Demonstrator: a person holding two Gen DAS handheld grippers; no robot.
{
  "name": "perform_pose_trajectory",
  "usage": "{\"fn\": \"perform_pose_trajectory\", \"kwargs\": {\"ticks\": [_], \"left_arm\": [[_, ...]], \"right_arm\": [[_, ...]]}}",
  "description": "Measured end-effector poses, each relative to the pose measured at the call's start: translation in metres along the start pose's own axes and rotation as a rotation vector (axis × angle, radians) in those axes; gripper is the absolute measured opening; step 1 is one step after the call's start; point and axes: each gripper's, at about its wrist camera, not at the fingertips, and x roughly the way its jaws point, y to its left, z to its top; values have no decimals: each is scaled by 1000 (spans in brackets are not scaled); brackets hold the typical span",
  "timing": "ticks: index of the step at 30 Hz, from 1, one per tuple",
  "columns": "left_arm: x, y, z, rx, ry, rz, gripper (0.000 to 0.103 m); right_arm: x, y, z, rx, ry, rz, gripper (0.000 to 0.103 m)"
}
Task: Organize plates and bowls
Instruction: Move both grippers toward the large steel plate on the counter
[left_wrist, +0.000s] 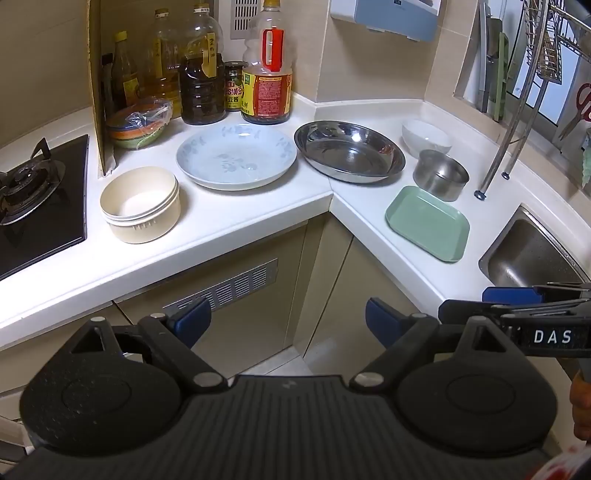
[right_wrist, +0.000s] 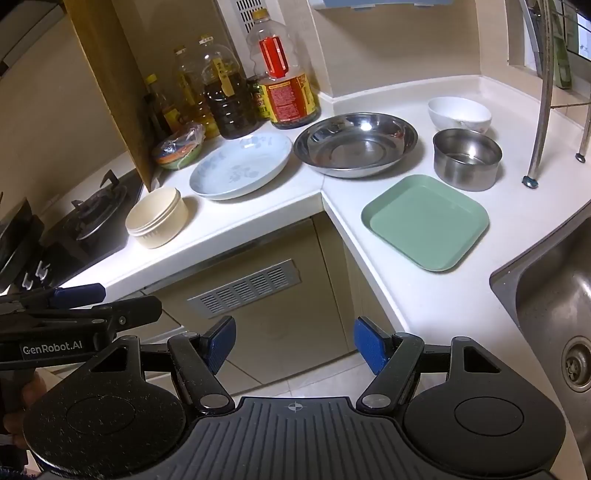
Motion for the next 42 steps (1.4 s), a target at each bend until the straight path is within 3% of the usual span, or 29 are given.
{"fn": "perform_pose_trajectory", "kwargs": {"ticks": [16,26,42], "left_arm": [[12,10,7,-4,14,-5,90],[32,20,20,2,42,-44,90],[80,41,65,90,42,-116,90]], "right_arm": [[12,5,4,7,2,-2,71],[27,1,14,56,6,-11,71],[56,-6,36,178,-24,-90,71]]}}
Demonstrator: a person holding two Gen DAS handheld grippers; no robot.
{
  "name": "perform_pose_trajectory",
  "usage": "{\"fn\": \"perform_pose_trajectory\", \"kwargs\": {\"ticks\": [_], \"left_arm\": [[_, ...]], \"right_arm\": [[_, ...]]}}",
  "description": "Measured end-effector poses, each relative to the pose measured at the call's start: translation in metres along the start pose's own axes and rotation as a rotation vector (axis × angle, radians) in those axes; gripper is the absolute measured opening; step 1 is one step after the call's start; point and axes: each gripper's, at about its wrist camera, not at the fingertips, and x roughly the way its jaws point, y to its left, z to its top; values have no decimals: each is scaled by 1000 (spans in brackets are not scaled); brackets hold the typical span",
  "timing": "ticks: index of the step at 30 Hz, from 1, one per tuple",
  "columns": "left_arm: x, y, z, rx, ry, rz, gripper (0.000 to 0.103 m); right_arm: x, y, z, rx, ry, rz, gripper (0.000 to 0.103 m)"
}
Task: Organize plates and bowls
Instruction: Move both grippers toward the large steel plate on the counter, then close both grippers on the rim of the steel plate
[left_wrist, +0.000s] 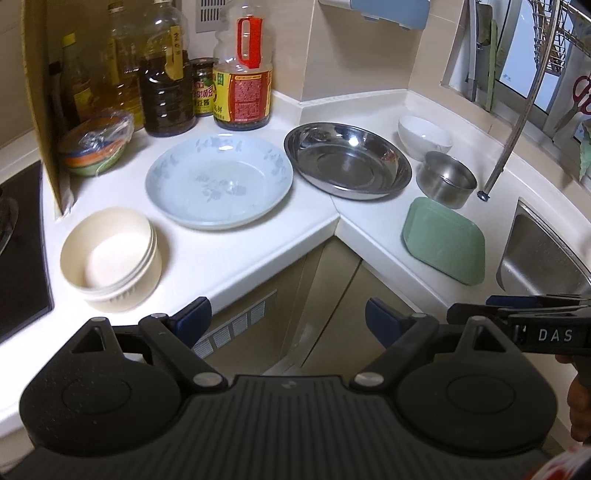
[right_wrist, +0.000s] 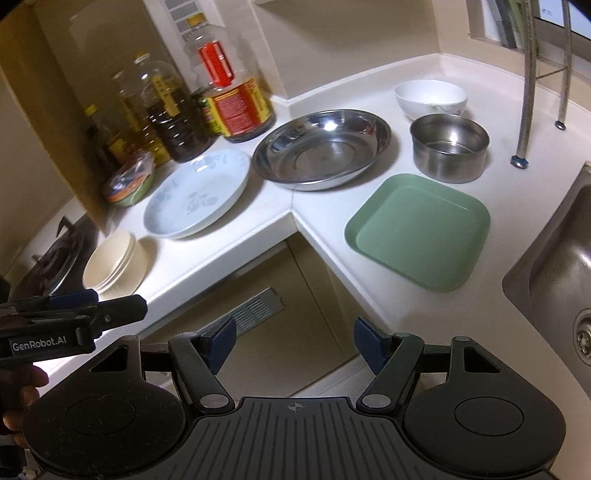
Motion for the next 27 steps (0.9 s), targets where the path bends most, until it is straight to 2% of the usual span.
{"fn": "perform_pose_trajectory", "kwargs": {"ticks": [7,15,18,23,27], "left_arm": [[20,14,17,11,-1,-35,86],[41,10,35,54,-26,-42,86],[50,6,44,48,-39,-46,86],[69,0,58,5,-64,-48,75],[85,-6,70,-40,-59,-42,73]], "right_arm": [[14,-1,8,45,-25,-33,71],[21,-9,15,81,-75,-60,71],[22,-13,22,83,-100,-65,71],[29,-27,37,86,-137,-56,70],[37,-38,53,73,-157,-34,70]]}}
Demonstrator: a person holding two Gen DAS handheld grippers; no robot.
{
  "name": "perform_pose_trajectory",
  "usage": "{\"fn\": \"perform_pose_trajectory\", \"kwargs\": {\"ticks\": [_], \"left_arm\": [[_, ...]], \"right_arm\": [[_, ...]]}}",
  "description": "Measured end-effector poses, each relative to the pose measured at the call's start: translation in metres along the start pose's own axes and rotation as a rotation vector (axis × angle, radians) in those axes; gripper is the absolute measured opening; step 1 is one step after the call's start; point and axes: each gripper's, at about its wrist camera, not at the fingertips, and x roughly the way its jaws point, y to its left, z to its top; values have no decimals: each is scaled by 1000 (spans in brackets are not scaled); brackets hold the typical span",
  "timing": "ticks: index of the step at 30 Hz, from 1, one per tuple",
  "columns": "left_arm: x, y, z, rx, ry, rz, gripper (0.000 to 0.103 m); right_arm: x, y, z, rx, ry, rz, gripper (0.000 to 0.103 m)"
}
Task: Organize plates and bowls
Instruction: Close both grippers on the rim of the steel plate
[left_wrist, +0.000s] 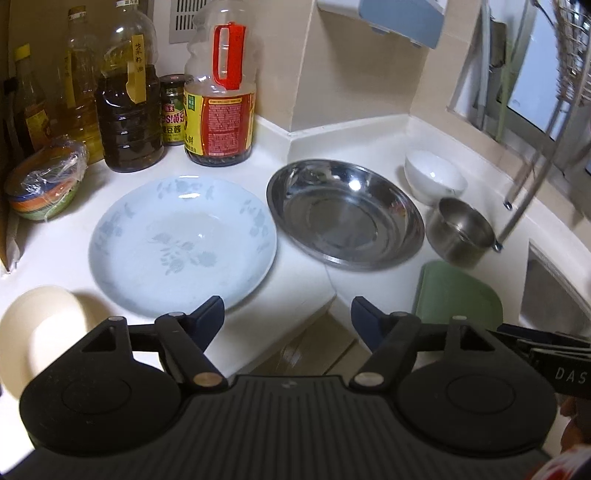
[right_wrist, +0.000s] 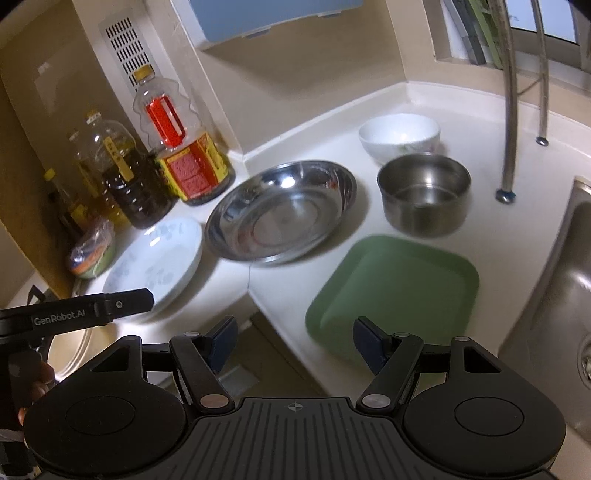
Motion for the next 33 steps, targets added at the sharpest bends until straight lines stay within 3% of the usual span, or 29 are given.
{"fn": "perform_pose_trajectory", "kwargs": {"ticks": [11,22,33], "left_arm": [[51,-14,23,-155,6,3,65],[95,-21,25,-273,36,18,41],[119,-21,31,-329,44,72,40]], "right_arm": [[49,-29,47,-5,-16,40,58],[88,-58,75,42,-8,62,54],[119,-64,86,65,19,57,49]]}}
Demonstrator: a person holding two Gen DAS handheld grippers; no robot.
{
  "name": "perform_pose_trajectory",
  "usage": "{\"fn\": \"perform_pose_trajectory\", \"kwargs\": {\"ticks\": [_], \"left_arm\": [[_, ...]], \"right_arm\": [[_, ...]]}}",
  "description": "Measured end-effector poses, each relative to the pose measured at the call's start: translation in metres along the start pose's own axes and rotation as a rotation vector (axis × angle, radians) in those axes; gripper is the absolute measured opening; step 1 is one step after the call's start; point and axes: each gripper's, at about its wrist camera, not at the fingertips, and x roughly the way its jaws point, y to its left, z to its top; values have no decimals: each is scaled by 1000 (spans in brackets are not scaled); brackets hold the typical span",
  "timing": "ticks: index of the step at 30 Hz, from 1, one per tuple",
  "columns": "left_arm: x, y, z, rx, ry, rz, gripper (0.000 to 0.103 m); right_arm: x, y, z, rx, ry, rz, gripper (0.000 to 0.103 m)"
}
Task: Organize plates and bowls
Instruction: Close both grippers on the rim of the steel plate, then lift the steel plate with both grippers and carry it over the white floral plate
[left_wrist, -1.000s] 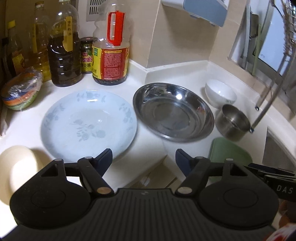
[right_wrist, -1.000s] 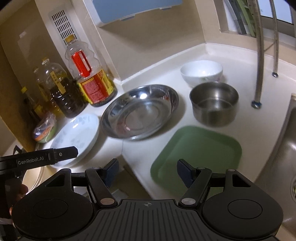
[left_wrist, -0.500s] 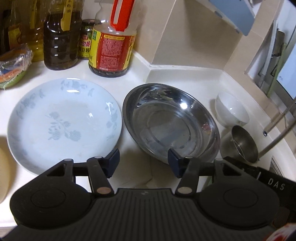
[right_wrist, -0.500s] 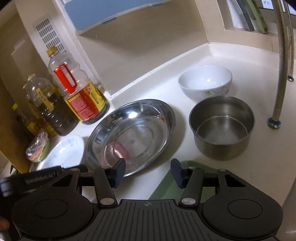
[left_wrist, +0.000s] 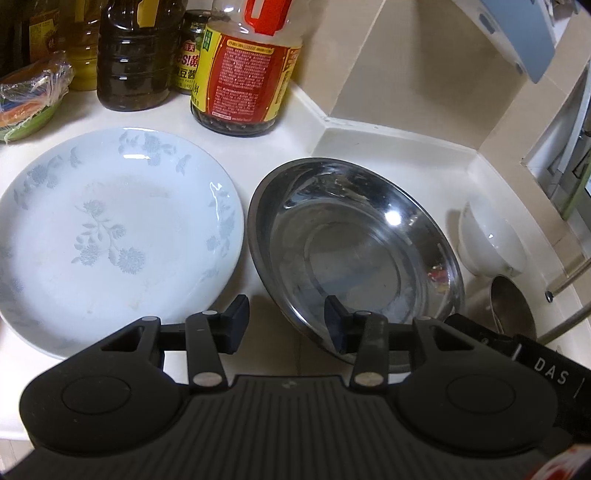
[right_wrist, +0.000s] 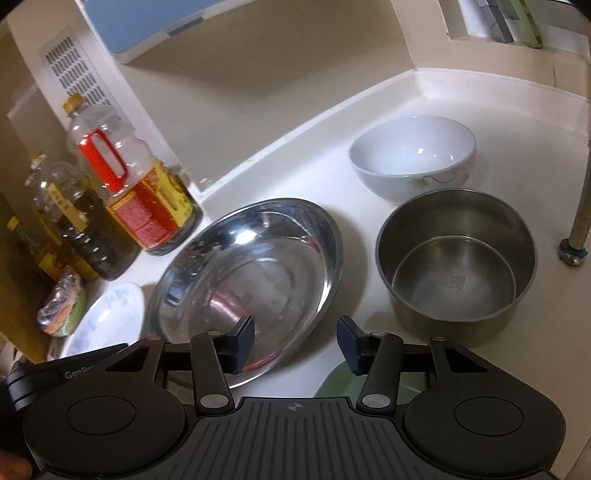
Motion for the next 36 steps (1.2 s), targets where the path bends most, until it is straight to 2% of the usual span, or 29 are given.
{"fn": "perform_pose_trajectory", "kwargs": {"ticks": [9,20,23,36], "left_arm": [[14,-5,2,-8,3,31,36],[24,-9,2,7,-3,60,22],[24,-10,1,19,-11,76,18],[20,-9,0,37,-22,62,18]], "right_arm": [[22,-4,6,21,7,-33,39],[35,-11,7,34,15,-61,15],[36,-10,7,19,14,-70,15],[28,0,2,-79,-31,-94,15]]}}
